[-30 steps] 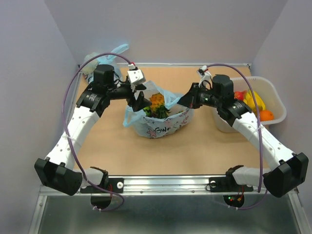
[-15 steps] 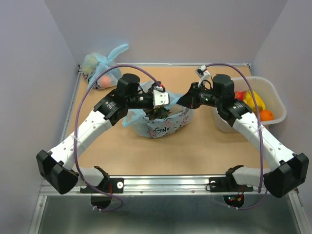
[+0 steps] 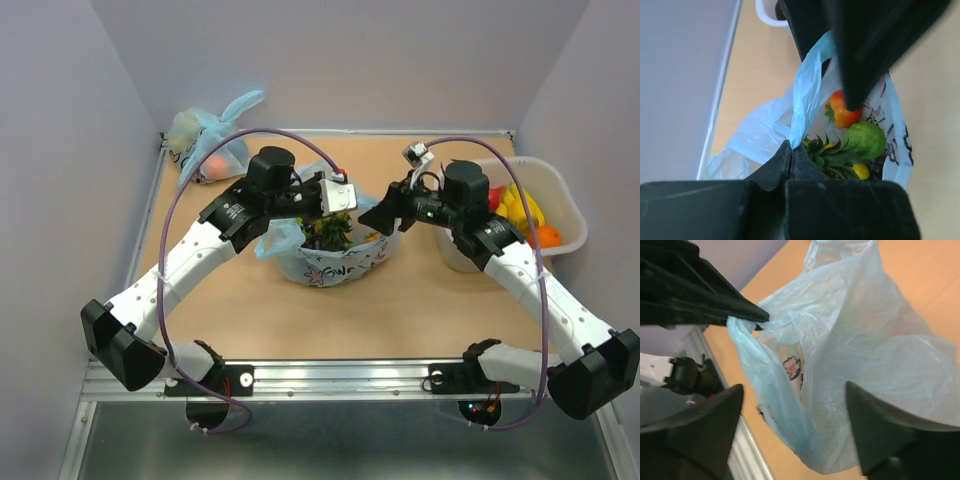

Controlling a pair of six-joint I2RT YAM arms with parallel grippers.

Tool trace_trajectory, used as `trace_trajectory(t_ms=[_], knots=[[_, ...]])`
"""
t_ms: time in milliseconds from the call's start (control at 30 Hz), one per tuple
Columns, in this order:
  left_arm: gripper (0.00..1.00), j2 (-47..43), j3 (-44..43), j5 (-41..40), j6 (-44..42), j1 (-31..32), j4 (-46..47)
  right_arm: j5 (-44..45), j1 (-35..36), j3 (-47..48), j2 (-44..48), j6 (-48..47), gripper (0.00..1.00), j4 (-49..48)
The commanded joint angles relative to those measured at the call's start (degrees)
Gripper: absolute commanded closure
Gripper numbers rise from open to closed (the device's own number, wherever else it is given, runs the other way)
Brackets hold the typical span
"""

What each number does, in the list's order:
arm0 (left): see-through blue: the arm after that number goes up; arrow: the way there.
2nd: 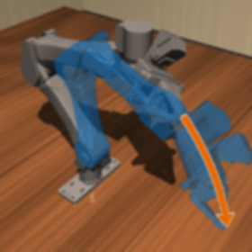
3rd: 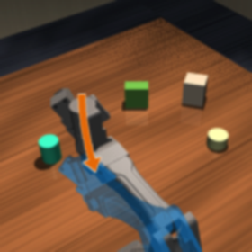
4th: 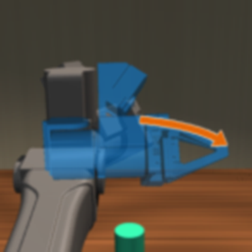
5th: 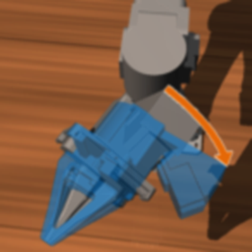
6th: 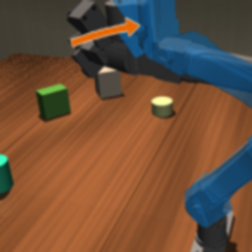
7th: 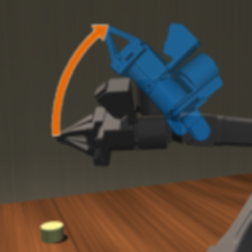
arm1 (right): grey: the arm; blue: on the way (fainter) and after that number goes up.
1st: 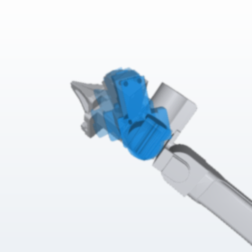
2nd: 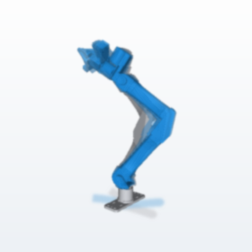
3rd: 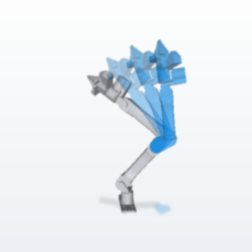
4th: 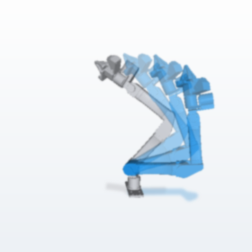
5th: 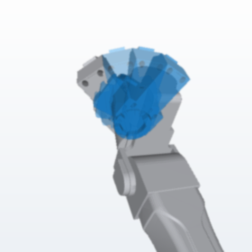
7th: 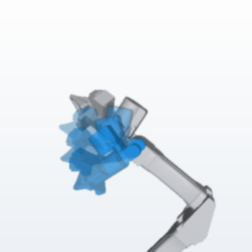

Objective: Place the fake fruits into the plastic bag and tie a complex knot

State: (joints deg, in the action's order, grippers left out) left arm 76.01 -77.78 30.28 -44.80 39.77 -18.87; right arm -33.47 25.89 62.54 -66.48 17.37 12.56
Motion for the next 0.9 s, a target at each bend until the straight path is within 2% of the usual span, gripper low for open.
trace_trajectory(t_ms=[0, 167, 433, 600, 733, 867], knots=[[1.00, -3.8, -5.1, 3.4, -0.8, 0.0, 1.0, -1.7, -0.2, -1.5, 4.7, -9.7, 0.00, -3.2], [1.00, -3.3, -8.9, 6.9, -0.5, 0.0, 0.9, -2.8, -0.2, 2.4, 3.5, -24.2, 0.00, -3.5], [1.00, -4.0, -9.2, 12.5, -5.6, 0.1, 1.5, -12.7, -0.2, 6.4, 2.1, -43.2, 0.00, -3.6], [1.00, -4.6, -8.8, 15.5, -5.4, 0.0, 1.6, -19.2, -0.2, 8.6, -1.9, -49.3, 0.00, -4.2], [1.00, -4.4, -9.2, 18.1, -4.3, 0.2, 2.6, -25.9, -0.1, 11.5, -7.1, -49.9, 0.00, -7.4], [1.00, -3.8, -10.1, 19.1, -3.3, 0.1, 3.0, -28.7, -0.1, 12.2, -10.9, -50.4, 0.00, -9.8]])
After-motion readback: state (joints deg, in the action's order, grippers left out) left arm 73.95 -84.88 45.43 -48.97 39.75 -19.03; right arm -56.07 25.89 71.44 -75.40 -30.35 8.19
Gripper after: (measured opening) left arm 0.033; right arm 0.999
